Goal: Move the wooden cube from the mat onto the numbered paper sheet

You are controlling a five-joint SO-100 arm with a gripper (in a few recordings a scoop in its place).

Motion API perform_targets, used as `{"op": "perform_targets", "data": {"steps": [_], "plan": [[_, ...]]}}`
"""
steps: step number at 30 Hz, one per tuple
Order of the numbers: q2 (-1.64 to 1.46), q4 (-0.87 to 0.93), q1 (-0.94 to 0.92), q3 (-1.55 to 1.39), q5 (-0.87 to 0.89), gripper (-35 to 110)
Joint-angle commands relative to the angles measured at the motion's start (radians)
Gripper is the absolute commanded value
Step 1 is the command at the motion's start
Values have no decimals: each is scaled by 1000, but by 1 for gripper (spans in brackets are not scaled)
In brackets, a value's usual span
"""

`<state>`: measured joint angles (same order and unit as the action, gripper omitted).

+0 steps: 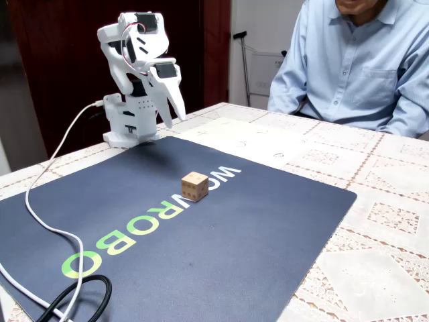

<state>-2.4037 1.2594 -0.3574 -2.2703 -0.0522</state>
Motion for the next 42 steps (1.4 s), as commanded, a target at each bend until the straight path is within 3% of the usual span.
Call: {"op": "perform_targets", "data": {"steps": [1, 15, 23, 32, 42], "plan": [[118, -9, -25, 135, 3, 29], [640, 12, -101, 497, 49, 31], [960, 55, -210, 718, -17, 31], [1129, 87, -186, 937, -144, 31], [1178, 94, -129, 979, -186, 31]]}}
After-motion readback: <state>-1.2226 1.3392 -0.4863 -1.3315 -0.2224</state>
